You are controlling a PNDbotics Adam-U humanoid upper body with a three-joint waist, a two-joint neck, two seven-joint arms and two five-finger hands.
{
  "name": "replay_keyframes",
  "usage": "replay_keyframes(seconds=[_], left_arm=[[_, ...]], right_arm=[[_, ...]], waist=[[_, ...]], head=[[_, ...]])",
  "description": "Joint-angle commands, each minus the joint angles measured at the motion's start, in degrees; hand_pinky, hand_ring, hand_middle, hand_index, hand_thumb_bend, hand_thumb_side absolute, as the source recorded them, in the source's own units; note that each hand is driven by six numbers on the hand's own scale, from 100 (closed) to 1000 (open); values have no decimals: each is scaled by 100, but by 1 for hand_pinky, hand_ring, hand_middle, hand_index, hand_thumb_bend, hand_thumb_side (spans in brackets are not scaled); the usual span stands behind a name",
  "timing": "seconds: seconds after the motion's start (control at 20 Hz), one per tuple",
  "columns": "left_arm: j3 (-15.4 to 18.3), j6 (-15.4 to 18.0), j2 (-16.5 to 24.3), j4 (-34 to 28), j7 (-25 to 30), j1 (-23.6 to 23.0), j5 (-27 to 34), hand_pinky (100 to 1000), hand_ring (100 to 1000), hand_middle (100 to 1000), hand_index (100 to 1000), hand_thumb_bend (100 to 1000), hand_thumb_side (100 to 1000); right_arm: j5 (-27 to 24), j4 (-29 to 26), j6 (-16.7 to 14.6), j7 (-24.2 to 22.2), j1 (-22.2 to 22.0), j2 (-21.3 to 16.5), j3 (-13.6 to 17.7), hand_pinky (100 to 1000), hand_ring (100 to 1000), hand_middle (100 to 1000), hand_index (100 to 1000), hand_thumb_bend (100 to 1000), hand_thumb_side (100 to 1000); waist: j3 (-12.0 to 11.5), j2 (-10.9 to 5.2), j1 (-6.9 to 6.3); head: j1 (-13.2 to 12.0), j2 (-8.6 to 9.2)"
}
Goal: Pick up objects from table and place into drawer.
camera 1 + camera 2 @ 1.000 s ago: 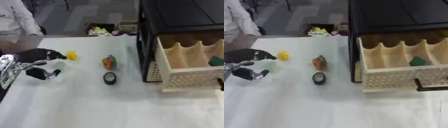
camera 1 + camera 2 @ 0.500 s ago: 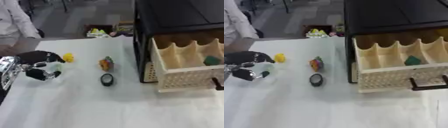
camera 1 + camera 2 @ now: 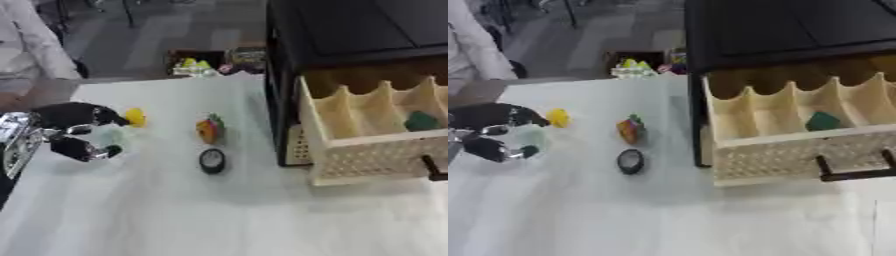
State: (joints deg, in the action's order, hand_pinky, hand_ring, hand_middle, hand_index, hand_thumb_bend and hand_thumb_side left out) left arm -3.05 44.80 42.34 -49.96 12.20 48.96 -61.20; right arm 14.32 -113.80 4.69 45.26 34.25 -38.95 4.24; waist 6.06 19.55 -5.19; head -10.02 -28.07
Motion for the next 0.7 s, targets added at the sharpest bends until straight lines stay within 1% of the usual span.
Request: replay_keyframes(seconds=[0.05,0.45,0.5,0.65,0.7], left_arm=[[109,-46,302,1,-90,98,-59,812,896,789,1000,292,1000],[189,-131,329,187,-144,83,-28,795,887,789,1000,258,1000],[197,-134,332,213,-121,77,-16,794,887,795,1000,255,1000],[232,-147,355,273,-44,43,42,792,887,800,1000,241,1000],[242,-153,362,284,-20,37,62,792,888,801,1000,239,1000]], right_arm=[[-59,-79,-7,34,44,-100,74,240,474,513,687,126,618],[-64,-79,-12,64,33,-79,81,239,474,511,683,125,618],[-65,-79,-17,70,31,-75,83,240,474,511,683,124,618],[-69,-79,-29,97,18,-62,100,241,474,511,683,123,617],[-70,-79,-30,104,13,-58,105,240,473,511,683,124,618]], waist=[[9,-103,15],[69,-90,23],[79,-87,27],[117,-77,41],[125,-74,45]], head=[[-27,66],[-50,22],[-57,-21],[-63,-229],[-71,-269]])
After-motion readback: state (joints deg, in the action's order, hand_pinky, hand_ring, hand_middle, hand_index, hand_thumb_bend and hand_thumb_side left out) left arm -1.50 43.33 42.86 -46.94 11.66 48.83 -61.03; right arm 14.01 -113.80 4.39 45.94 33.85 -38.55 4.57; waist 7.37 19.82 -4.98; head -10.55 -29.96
